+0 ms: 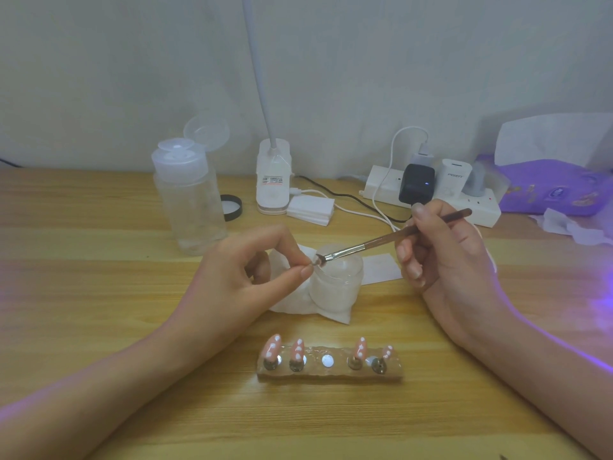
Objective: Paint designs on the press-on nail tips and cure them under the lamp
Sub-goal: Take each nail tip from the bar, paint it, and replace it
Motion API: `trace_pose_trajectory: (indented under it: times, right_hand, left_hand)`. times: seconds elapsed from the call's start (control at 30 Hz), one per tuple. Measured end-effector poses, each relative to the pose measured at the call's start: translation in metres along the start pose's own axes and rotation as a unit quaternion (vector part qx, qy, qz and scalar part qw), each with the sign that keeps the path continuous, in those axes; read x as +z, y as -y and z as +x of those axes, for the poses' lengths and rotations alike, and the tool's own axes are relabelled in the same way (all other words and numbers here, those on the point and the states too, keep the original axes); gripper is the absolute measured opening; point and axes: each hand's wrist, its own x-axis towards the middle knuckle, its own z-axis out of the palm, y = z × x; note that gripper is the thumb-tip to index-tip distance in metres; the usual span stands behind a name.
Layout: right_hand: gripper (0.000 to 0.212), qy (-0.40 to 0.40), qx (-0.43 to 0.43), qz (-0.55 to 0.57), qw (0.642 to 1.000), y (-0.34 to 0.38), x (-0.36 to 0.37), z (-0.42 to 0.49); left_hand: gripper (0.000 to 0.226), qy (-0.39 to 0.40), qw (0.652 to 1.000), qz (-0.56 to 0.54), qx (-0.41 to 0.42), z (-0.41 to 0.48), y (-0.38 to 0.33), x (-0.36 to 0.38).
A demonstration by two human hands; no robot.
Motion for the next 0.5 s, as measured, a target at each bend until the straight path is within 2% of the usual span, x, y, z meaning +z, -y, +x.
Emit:
trace_pose_trajectory:
  times: [0.1, 0.27, 0.4, 0.5]
  right_hand:
    - [0.027, -0.021, -0.001, -0.001, 1.0, -0.0007, -0.0023, 0.0008]
    - [0.023, 0.009, -0.028, 0.0, 1.0, 0.0005, -0.0001, -0.0007]
    - [0.026, -0.023, -0.019, -0.007, 1.0, -0.0005, -0.003, 0.0001]
    - [0.025, -0.003, -0.029, 0.008, 1.0, -0.0004, -0.0023, -0.0001]
  left_hand:
    - [0.021, 0.001, 1.0, -0.006, -0.001, -0.0004, 0.0001, -0.0003]
    - [0.021, 0.001, 1.0, -0.005, -0.002, -0.0001, 0.0006, -0.0005]
    - [0.022, 0.004, 1.0, -0.01, -0.008, 0.0001, 0.0007, -0.001]
    - [0.021, 0.002, 1.0, -0.01, -0.009, 0.0002, 0.0001, -0.0008]
